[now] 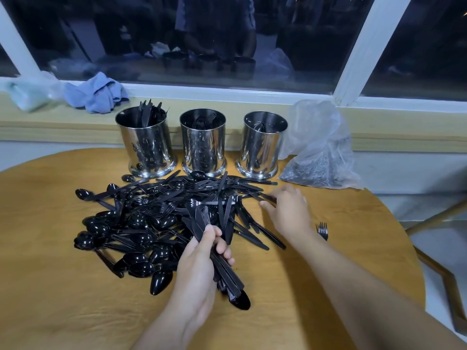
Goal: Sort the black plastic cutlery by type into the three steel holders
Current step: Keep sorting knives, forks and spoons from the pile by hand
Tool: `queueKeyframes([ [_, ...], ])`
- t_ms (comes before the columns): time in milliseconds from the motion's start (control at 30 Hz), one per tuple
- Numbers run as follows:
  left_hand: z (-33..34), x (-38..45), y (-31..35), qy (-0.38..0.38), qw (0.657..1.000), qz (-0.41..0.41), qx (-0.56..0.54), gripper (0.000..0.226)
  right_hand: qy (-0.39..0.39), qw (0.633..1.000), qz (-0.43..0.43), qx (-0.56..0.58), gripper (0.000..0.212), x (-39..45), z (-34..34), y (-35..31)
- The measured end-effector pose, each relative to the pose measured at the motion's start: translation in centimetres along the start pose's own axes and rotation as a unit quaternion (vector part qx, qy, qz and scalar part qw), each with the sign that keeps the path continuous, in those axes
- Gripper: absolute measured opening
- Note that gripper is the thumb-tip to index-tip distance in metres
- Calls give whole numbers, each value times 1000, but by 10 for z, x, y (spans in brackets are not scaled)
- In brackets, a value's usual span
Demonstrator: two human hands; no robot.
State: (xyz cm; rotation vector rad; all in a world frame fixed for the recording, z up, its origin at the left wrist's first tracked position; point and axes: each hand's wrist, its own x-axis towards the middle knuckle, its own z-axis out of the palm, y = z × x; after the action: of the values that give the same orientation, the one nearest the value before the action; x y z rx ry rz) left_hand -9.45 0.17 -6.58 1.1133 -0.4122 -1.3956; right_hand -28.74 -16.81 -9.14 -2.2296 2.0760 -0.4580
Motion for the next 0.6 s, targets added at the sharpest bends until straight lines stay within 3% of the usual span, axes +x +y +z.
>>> queueKeyframes([
  [167, -4, 1, 0, -10, 1000, -7, 7, 31, 35, 997, -18, 66, 14, -26, 3, 5],
  [367, -4, -1, -4, -7, 1000, -11, 13, 30, 33, 995, -34, 93, 1, -66, -9, 18],
  [600, -3, -5, -3, 0, 1000, -11, 14, 32, 27, 994, 4, 106, 40, -44, -20, 4],
])
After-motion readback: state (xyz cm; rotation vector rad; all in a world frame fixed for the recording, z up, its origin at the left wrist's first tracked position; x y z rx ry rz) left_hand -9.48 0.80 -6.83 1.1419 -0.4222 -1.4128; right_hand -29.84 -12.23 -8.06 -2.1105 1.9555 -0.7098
